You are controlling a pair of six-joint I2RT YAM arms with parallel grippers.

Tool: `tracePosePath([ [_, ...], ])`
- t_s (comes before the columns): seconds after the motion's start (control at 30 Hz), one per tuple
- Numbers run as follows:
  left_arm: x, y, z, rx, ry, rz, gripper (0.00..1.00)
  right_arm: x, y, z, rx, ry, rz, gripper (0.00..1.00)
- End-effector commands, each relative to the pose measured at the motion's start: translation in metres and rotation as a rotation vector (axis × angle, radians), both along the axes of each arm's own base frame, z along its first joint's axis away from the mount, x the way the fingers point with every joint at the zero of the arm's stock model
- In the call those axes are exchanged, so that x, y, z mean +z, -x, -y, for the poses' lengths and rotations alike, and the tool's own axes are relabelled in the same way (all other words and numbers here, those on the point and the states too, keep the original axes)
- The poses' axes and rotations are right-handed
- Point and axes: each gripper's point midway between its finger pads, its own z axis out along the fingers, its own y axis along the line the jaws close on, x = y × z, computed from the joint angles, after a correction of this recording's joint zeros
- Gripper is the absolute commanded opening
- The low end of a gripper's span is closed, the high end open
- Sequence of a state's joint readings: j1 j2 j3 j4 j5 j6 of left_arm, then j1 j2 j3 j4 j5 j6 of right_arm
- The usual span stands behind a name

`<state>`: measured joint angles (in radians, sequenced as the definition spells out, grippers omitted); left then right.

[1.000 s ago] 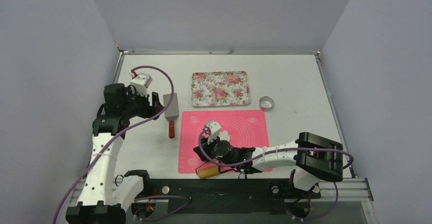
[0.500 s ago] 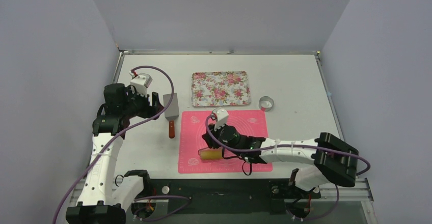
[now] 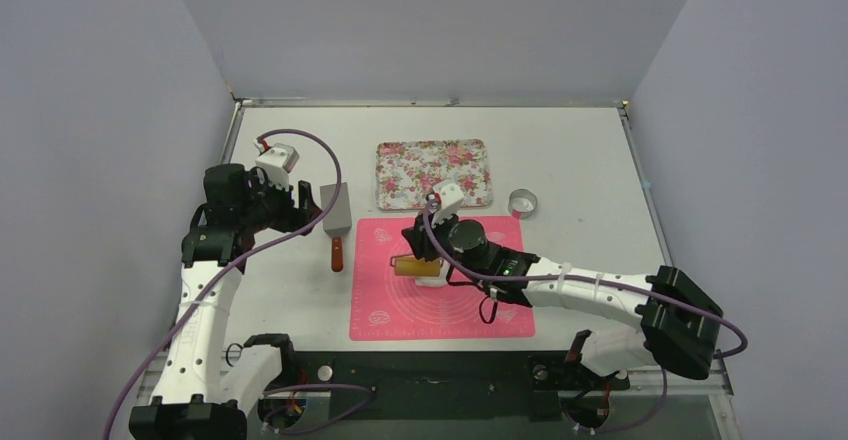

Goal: Roll out the dumpling wrappers from the dough
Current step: Flatten out the dough on the work surface.

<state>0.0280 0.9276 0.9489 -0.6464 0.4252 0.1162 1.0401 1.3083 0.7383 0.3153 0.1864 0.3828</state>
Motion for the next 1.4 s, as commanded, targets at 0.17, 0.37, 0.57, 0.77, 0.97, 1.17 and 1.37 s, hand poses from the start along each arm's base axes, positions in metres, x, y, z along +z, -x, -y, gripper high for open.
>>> tracePosePath([
  [0.17,0.025,-0.008,0.002,-0.015,0.013,0.083,0.67,-0.013,-0.028,-0.007,-0.041,0.034,0.088,0.00],
  [0.37,0.024,-0.008,0.001,-0.014,0.011,0.077,0.67,-0.030,-0.031,-0.007,-0.041,0.064,0.067,0.00],
  [0.57,0.023,-0.008,0.002,-0.014,0.015,0.077,0.67,-0.051,-0.027,-0.001,-0.029,0.135,0.034,0.00],
  [0.77,0.024,-0.008,0.001,-0.010,0.011,0.079,0.67,-0.098,-0.003,0.009,-0.018,0.196,-0.052,0.00],
  [0.97,0.025,-0.010,0.001,-0.009,0.017,0.077,0.67,-0.126,0.012,0.014,-0.016,0.217,-0.106,0.00],
  [1.17,0.027,-0.010,0.001,-0.008,0.014,0.081,0.67,-0.136,0.028,0.003,0.015,0.219,-0.132,0.00],
  [1.37,0.029,-0.010,0.001,-0.008,0.014,0.083,0.67,-0.146,0.043,-0.002,0.036,0.219,-0.172,0.00],
])
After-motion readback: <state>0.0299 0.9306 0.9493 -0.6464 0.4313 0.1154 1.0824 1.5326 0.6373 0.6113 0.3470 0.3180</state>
